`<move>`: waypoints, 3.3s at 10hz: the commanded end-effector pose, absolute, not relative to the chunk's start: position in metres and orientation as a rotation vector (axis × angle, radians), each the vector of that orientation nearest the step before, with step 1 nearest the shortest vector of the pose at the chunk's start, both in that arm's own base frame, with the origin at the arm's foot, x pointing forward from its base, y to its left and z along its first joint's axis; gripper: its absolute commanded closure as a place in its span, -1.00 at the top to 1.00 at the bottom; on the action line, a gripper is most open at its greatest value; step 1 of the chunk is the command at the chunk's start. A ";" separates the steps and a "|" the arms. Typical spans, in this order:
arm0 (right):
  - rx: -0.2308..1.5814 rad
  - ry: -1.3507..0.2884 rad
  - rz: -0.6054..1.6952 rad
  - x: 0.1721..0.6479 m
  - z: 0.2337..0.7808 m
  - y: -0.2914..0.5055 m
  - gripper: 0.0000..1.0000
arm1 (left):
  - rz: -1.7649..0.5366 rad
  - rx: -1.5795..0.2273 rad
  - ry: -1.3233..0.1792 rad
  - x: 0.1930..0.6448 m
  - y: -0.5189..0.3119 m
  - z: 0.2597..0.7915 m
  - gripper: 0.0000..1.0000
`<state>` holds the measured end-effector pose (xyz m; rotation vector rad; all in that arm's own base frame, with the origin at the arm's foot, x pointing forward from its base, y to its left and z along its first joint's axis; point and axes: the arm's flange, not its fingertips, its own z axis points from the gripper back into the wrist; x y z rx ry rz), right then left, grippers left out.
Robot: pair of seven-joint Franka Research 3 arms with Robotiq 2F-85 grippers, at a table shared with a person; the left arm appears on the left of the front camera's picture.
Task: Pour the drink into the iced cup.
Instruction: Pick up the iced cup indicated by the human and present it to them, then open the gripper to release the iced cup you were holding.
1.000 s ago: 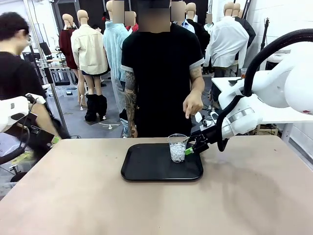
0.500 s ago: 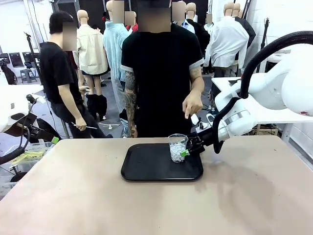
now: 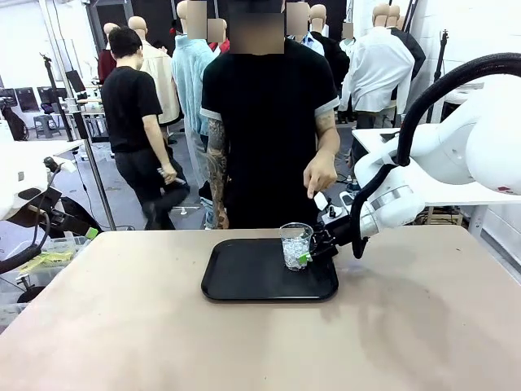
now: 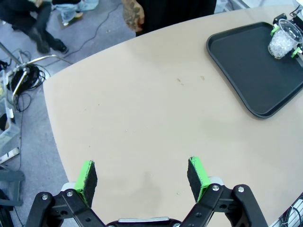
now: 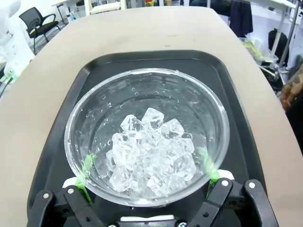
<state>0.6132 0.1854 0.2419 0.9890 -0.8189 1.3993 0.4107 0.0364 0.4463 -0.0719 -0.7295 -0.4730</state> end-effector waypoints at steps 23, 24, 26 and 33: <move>0.995 -0.815 1.400 0.614 0.238 0.188 0.38 | -0.466 -0.065 -0.739 0.411 0.037 0.446 1.00; 0.995 -0.815 1.400 0.614 0.238 0.188 0.38 | -0.466 -0.065 -0.739 0.411 0.037 0.446 1.00; 0.930 -0.804 1.395 0.610 0.267 0.182 0.38 | -0.466 -0.065 -0.739 0.411 0.037 0.446 1.00; 0.747 -0.918 1.291 0.630 0.406 0.143 0.38 | -0.466 -0.065 -0.739 0.411 0.037 0.446 1.00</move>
